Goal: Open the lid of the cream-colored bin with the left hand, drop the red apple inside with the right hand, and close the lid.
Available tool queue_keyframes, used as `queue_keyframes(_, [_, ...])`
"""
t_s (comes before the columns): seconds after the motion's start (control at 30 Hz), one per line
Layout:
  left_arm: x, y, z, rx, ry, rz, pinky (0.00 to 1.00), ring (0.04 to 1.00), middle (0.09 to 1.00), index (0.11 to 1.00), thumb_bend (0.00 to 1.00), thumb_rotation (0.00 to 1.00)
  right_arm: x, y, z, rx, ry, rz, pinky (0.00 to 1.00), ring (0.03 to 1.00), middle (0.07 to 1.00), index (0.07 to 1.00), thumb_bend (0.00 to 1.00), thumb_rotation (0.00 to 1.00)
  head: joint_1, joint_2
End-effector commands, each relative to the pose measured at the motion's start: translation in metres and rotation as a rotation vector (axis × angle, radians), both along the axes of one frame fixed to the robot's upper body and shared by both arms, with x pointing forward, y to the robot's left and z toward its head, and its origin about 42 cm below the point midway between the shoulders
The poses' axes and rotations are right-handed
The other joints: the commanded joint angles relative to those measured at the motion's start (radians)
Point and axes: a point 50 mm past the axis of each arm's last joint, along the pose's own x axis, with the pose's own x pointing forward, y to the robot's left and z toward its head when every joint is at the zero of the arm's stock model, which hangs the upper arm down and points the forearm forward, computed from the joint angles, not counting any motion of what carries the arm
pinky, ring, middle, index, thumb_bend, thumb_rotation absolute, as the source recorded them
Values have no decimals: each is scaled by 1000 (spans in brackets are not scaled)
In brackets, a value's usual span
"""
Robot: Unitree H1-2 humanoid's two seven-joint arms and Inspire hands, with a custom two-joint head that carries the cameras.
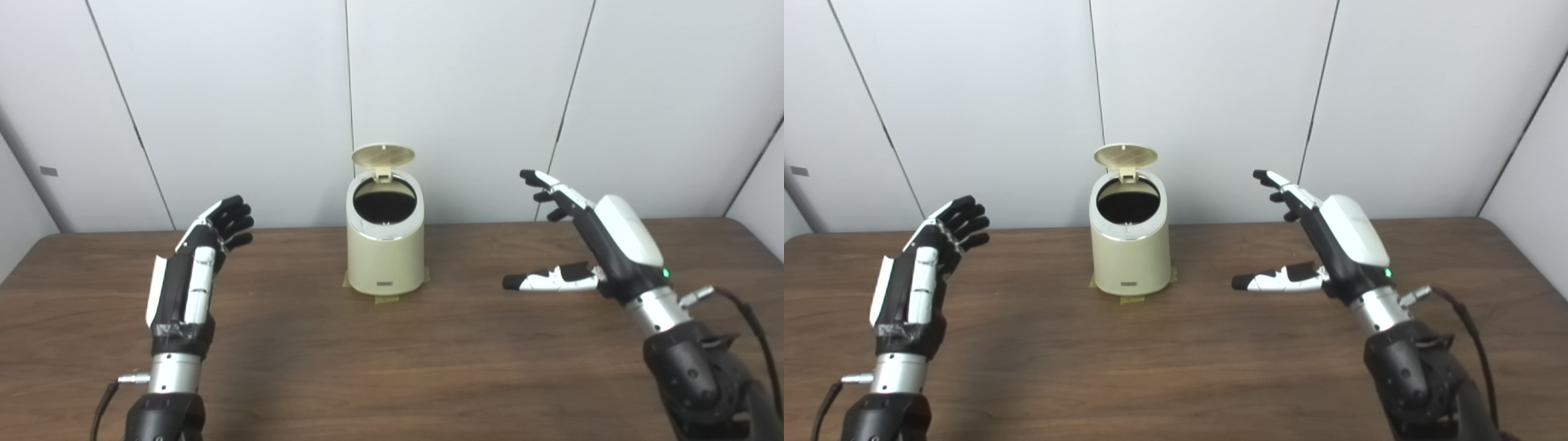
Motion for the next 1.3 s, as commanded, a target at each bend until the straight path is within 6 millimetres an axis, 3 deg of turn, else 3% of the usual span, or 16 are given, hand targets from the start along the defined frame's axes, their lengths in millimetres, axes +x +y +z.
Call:
queue_keyframes(0.0, [4, 6, 8, 5, -65, -7, 791, 813, 819, 805, 618, 888, 7, -5, 48, -89, -46, -43, 569, 790, 881, 840, 935, 412, -2, -2])
queue_keyframes(0.17, [-3, 10, -6, -5, -60, -18, 787, 816, 826, 822, 620, 880, 34, -16, 81, -231, 47, -101, 515, 774, 842, 804, 995, 324, 0, -8])
queue_keyframes(0.3, [-14, 10, -14, -12, -46, -16, 790, 814, 830, 837, 621, 876, 56, -28, 91, -315, 154, -193, 499, 759, 833, 803, 1000, 329, 0, -9])
queue_keyframes(0.4, [-23, 9, -22, -23, -21, -8, 796, 810, 829, 836, 592, 867, 74, -36, 93, -380, 249, -280, 537, 779, 847, 828, 981, 273, -2, -11])
queue_keyframes(0.73, [-37, 10, -34, -24, 20, 20, 784, 813, 829, 839, 610, 849, 128, -69, 68, -418, 462, -415, 616, 863, 931, 856, 926, 263, 2, -2])
queue_keyframes(0.8, [-37, 10, -34, -26, 22, 22, 792, 818, 831, 839, 619, 848, 135, -72, 64, -406, 484, -417, 552, 807, 927, 850, 924, 252, 2, -2])
queue_keyframes(0.93, [-36, 10, -34, -24, 18, 25, 792, 823, 835, 844, 621, 853, 146, -76, 48, -421, 525, -400, 492, 674, 792, 832, 897, 226, -3, 1])
queue_keyframes(0.97, [-36, 10, -35, -24, 17, 26, 789, 821, 833, 842, 624, 850, 151, -79, 43, -426, 545, -404, 528, 728, 842, 830, 900, 232, -2, 1])
queue_keyframes(1.1, [-36, 9, -34, -30, 13, 28, 782, 813, 827, 839, 624, 844, 161, -84, 29, -450, 614, -422, 603, 807, 880, 847, 892, 297, 4, 3])
queue_keyframes(1.2, [-36, 8, -32, -32, 11, 33, 782, 809, 825, 837, 629, 841, 160, -88, 18, -425, 631, -409, 716, 891, 934, 849, 888, 304, 6, 5])
queue_keyframes(1.27, [-36, 7, -31, -37, 6, 34, 781, 809, 824, 835, 628, 840, 159, -90, 12, -405, 641, -409, 691, 881, 939, 853, 899, 308, 4, 6])
